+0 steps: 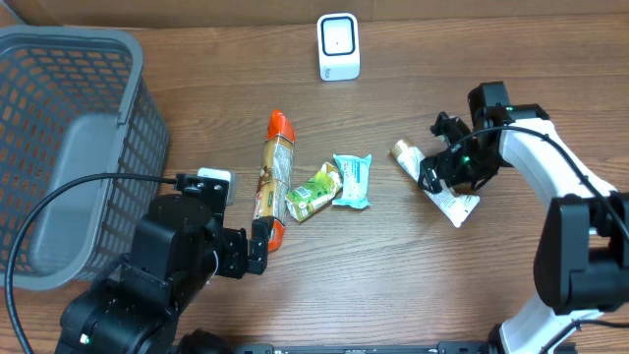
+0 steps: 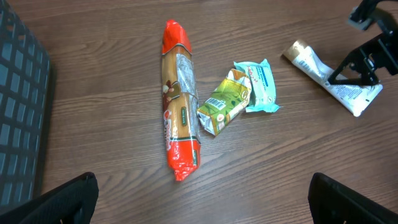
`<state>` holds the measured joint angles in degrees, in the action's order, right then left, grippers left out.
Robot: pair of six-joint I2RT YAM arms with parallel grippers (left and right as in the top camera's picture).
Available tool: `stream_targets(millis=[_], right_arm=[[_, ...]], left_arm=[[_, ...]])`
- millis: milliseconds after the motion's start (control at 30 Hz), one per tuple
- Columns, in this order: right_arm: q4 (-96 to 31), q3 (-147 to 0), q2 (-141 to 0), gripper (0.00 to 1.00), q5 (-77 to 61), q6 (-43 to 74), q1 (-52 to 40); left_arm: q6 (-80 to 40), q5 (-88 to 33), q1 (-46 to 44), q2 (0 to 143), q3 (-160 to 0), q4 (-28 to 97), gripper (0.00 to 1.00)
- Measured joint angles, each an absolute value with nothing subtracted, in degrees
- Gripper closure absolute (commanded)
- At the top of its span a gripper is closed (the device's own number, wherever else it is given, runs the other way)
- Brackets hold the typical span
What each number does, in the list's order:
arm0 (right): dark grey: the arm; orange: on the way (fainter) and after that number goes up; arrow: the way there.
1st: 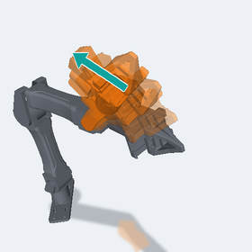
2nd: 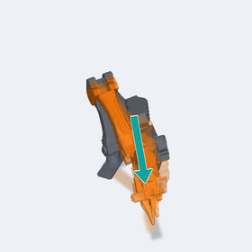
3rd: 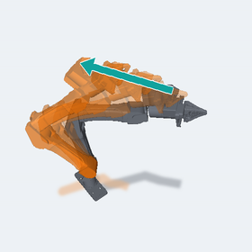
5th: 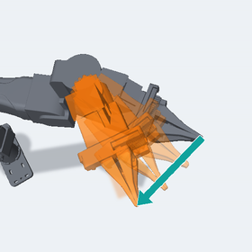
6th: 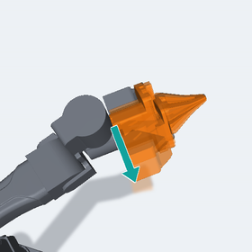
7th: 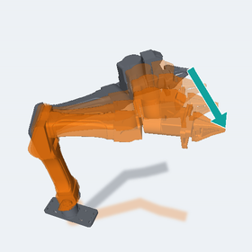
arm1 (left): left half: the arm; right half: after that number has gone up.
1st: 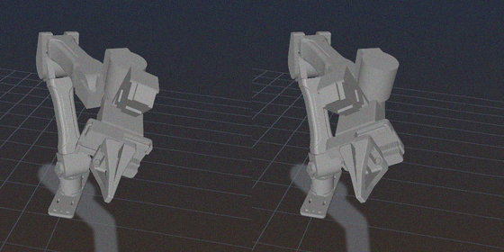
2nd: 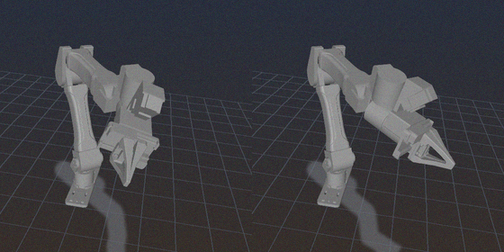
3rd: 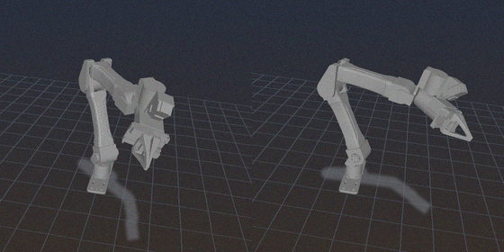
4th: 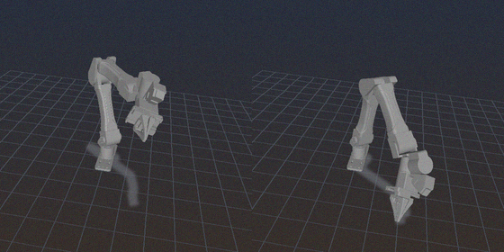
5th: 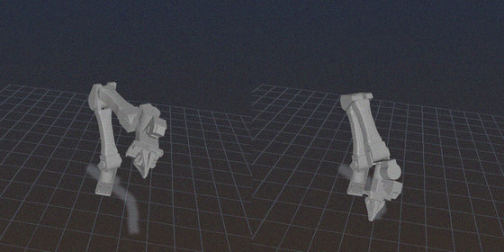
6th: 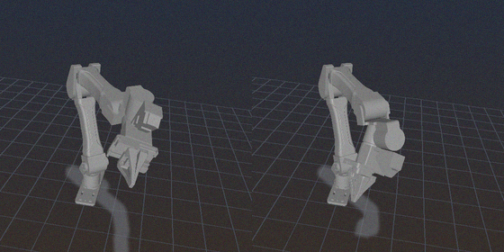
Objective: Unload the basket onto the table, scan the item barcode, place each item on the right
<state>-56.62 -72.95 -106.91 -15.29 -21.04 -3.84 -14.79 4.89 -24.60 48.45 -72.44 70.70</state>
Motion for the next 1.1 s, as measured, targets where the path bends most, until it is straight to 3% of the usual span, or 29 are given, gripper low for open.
stream_targets(millis=[533,600,700,800,933,967,1100], right_arm=[[-57.9,-70.4,-110.5,0.15,-15.5,-22.5,-3.6],[-57.4,-70.1,-110.5,0.24,-15.7,-22.0,-3.4],[-56.4,-69.8,-110.5,0.51,-16.3,-20.0,-3.1],[-56.2,-68.9,-110.5,0.6,-19.2,-17.3,-3.1],[-56.1,-68.6,-110.8,0.92,-25.0,-15.5,-3.1],[-55.9,-68.6,-110.8,0.96,-26.7,-15.1,-3.1],[-54.4,-68.5,-111.0,0.96,-29.9,-10.7,-3.1]], left_arm=[[-14.8,4.9,-24.6,48.4,-72.4,70.7,0.01],[-14.8,4.9,-24.6,48.4,-72.4,70.7,0.0],[-14.8,4.9,-24.6,48.4,-72.4,70.7,0.0],[-14.8,4.9,-24.6,48.4,-72.4,70.7,0.01],[-14.8,4.9,-24.6,48.4,-72.4,70.7,0.0],[-14.8,4.9,-24.6,48.4,-72.4,70.7,0.01],[-14.8,4.9,-24.6,48.4,-72.4,70.7,0.0]])
